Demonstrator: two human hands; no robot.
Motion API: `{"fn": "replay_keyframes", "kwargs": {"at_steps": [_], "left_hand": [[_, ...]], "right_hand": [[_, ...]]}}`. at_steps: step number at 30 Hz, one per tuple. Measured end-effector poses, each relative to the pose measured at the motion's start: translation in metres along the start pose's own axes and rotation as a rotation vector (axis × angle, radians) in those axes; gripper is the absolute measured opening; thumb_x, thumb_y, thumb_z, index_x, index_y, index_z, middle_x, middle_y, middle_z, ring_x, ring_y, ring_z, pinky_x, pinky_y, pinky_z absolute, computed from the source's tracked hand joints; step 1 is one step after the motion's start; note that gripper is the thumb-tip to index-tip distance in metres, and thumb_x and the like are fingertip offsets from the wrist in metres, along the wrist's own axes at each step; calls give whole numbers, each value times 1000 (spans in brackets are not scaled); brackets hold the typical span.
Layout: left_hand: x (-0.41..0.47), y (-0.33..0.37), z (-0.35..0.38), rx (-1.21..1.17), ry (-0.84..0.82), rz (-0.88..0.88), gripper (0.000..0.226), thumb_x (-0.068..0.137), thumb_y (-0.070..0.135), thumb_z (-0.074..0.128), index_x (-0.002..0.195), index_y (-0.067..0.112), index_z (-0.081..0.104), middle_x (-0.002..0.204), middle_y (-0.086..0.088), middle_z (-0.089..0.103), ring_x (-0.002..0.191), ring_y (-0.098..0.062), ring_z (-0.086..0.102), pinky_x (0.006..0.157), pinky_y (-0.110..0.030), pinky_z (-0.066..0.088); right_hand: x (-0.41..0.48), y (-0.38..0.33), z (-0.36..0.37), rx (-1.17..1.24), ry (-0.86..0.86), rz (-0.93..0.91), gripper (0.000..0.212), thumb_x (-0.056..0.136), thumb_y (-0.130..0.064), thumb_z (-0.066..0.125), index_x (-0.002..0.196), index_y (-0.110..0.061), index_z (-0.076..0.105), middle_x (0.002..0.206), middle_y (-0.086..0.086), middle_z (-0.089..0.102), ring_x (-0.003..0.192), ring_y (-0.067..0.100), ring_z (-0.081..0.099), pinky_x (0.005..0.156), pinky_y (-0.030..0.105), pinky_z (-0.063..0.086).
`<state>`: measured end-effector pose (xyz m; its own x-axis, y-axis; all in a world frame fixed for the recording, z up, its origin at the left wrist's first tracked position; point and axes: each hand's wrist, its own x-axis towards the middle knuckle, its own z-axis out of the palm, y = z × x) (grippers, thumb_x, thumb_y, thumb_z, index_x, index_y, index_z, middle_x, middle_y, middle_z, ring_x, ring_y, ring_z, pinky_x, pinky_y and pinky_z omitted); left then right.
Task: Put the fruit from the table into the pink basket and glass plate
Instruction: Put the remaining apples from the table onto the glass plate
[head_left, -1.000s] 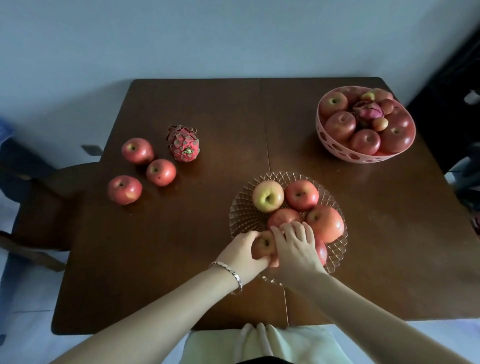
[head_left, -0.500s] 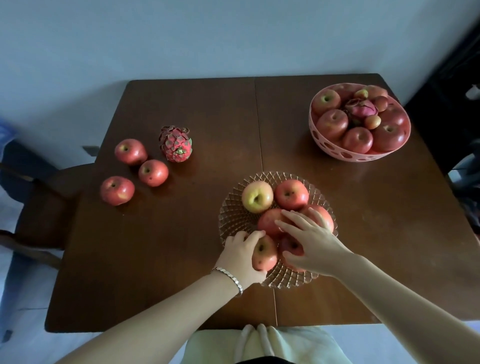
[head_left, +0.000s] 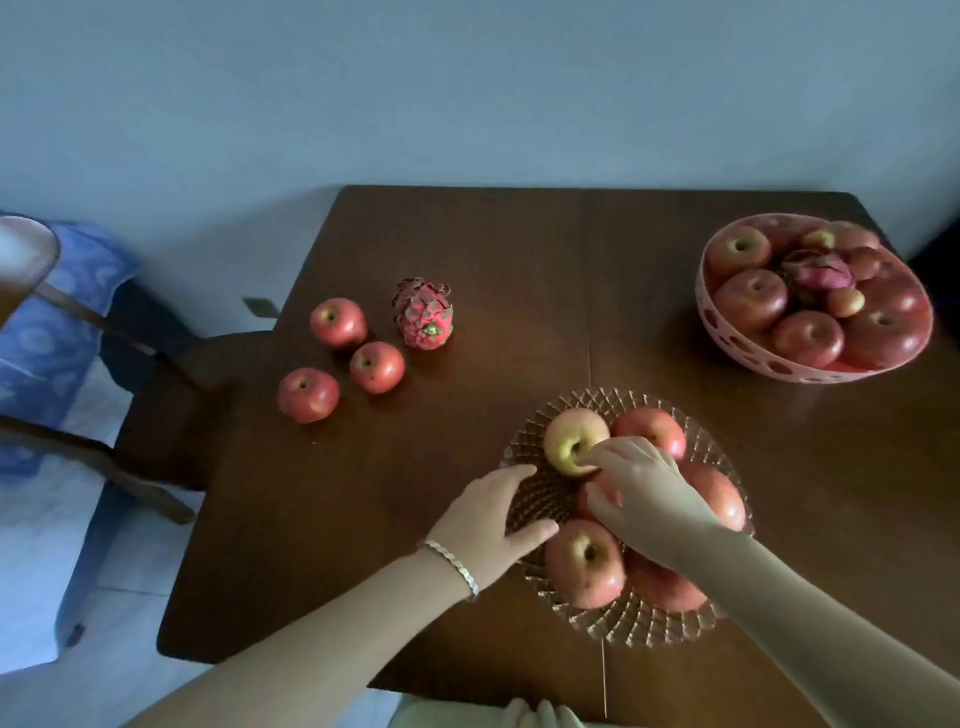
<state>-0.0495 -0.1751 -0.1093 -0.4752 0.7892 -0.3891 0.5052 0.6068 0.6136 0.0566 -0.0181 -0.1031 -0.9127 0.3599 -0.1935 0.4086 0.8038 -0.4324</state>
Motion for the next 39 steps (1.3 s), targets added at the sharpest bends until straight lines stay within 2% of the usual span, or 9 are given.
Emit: {"fn": "replay_keyframes", "kwargs": {"at_steps": [4, 6, 8, 11, 18, 24, 30, 34, 39], "left_hand": [[17, -70, -65, 40, 350, -192, 46, 88, 24, 59, 131, 16, 47, 136, -4, 49, 128, -18, 44, 107, -30, 35], [30, -108, -93, 156, 457, -343, 56, 85, 21, 63, 136, 14, 40, 143, -9, 40, 134, -25, 37, 110, -37, 35], [42, -139, -114, 253, 452, -498, 72, 83, 25, 66, 143, 18, 27, 154, -12, 21, 141, -31, 23, 110, -43, 35], [59, -175, -135, 295, 335, -631, 84, 82, 35, 67, 147, 30, 13, 158, -8, 2, 143, -35, 15, 110, -48, 33], [60, -177, -128, 201, 311, -670, 76, 72, 40, 73, 135, 32, 32, 137, -10, 32, 118, -35, 45, 86, -44, 49], [9, -106, -75, 16, 200, -353, 72, 64, 50, 74, 125, 38, 39, 122, 1, 39, 107, -22, 54, 86, -35, 52], [10, -30, -31, 223, 171, 92, 77, 68, 55, 67, 135, 41, 32, 129, 5, 37, 108, -17, 47, 87, -30, 49], [29, -7, -3, 378, 71, 126, 75, 76, 49, 63, 140, 38, 25, 138, 1, 30, 112, -25, 43, 91, -33, 45], [40, -7, 4, 497, -38, 113, 74, 82, 42, 58, 143, 36, 16, 146, -3, 20, 117, -31, 37, 92, -36, 46]], "right_hand": [[44, -43, -5, 151, 2, -62, 30, 90, -23, 52, 118, -19, 61, 117, -1, 63, 118, 16, 49, 105, 31, 36], [61, -60, -2, 142, 5, -66, 30, 90, -25, 51, 118, -22, 61, 116, -6, 63, 116, 11, 51, 93, 10, 35], [71, -72, 3, 181, -33, -50, 29, 91, -25, 50, 119, -22, 60, 117, -7, 61, 114, 8, 50, 81, 3, 30], [81, -88, 8, 231, -91, -32, 29, 91, -23, 51, 119, -21, 59, 118, -6, 61, 115, 8, 49, 91, 11, 31], [74, -75, 13, 192, -87, 41, 26, 90, -22, 53, 114, -25, 62, 103, -16, 58, 97, -5, 45, 85, 2, 30], [48, -42, 1, 246, 62, 120, 17, 86, -9, 59, 99, -17, 68, 93, -15, 58, 97, 2, 54, 88, 8, 35], [21, 0, 2, 123, 101, 189, 28, 79, -10, 64, 106, -19, 68, 116, -2, 55, 110, 12, 48, 96, 28, 39], [7, 11, 7, -48, -50, 208, 32, 84, -33, 60, 116, -33, 61, 132, -6, 44, 126, 17, 37, 104, 34, 33], [11, 12, 9, -4, 11, 183, 38, 86, -30, 58, 124, -27, 56, 129, -1, 47, 125, 19, 38, 104, 33, 29]]}}
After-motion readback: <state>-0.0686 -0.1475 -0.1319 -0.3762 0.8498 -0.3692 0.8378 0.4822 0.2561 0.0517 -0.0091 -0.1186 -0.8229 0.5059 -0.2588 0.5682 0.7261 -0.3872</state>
